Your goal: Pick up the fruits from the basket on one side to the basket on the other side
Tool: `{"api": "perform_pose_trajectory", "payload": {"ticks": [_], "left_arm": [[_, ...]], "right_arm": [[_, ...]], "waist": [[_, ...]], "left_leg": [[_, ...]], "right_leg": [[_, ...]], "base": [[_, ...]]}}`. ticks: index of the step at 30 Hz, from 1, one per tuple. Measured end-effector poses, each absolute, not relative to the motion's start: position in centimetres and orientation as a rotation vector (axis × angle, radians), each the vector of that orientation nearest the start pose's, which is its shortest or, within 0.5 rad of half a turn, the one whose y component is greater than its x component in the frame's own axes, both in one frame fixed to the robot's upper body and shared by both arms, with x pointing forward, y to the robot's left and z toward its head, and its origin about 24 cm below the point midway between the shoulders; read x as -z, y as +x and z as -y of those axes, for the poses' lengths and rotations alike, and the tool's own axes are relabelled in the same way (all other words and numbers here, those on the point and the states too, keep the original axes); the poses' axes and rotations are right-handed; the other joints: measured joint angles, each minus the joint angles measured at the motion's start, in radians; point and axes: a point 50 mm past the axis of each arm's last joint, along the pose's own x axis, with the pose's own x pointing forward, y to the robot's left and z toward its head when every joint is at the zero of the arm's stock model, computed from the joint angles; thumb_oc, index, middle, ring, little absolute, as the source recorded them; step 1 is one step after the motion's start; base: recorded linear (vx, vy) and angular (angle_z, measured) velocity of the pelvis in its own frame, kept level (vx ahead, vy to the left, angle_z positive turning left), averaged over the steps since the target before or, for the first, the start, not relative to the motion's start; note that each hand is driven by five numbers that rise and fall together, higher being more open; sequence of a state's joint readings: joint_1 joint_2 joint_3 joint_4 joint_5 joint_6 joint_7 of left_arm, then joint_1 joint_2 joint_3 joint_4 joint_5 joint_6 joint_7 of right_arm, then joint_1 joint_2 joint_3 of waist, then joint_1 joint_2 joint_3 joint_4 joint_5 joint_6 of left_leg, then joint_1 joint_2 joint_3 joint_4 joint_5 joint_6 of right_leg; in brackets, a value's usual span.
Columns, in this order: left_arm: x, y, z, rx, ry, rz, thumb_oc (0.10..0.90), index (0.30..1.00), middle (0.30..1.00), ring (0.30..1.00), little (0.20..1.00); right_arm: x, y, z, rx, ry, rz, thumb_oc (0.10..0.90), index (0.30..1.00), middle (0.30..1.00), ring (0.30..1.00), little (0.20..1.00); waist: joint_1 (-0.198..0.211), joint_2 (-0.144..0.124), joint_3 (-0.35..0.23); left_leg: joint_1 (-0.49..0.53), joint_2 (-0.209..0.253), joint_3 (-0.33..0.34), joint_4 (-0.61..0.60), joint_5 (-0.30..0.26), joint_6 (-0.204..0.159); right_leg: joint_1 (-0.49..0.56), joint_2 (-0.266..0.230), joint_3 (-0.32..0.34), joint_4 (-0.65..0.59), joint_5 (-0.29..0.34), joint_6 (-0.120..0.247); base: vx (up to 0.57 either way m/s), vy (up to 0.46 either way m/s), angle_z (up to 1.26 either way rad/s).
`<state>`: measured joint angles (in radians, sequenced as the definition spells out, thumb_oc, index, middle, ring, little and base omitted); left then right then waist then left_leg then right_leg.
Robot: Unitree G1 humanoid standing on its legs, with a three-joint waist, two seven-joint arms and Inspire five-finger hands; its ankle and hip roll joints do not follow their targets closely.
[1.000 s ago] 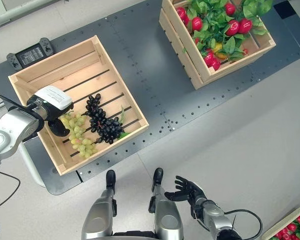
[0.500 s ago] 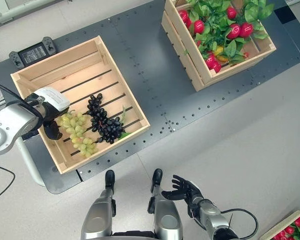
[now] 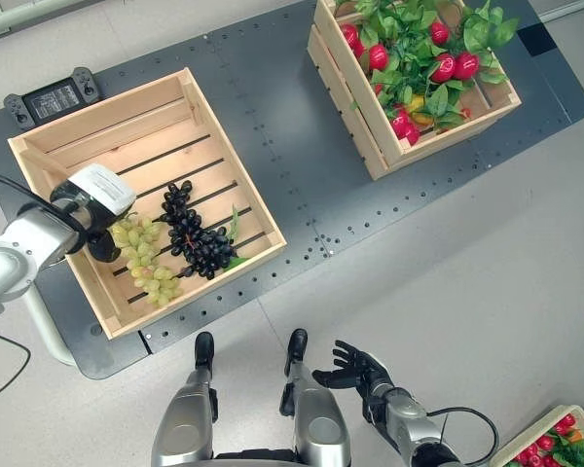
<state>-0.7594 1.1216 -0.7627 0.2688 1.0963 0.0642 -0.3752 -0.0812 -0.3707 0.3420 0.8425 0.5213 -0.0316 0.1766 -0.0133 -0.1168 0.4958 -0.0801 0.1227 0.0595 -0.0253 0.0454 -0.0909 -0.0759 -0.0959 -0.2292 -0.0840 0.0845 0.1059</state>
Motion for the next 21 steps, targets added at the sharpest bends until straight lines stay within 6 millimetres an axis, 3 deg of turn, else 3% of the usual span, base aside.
{"api": "perform_pose_trajectory", "payload": {"ticks": [6,21], "left_arm": [[-14.0,34.9,-25.5,0.282,2.396,-0.233,0.800,0.900,0.900,0.900,0.900],[-12.0,35.5,-25.2,0.312,2.538,-0.343,0.800,0.900,0.900,0.900,0.900]], "right_arm": [[10.6,19.7,20.6,-0.156,0.053,-0.774,0.800,0.900,0.900,0.900,0.900],[10.4,20.3,20.4,-0.164,0.048,-0.767,0.800,0.900,0.900,0.900,0.900]], "waist": [[-0.007,-0.010,0.002],[-0.030,-0.019,0.002]], "left_leg": [[0.000,0.000,0.003,0.006,0.000,0.000],[-0.018,0.000,0.019,0.013,-0.001,0.001]], "right_leg": [[0.000,0.000,0.005,0.001,0.004,-0.002],[-0.025,0.000,0.023,0.001,0.012,-0.003]], "base": [[0.00,0.000,0.00],[-0.01,0.015,-0.03]]}}
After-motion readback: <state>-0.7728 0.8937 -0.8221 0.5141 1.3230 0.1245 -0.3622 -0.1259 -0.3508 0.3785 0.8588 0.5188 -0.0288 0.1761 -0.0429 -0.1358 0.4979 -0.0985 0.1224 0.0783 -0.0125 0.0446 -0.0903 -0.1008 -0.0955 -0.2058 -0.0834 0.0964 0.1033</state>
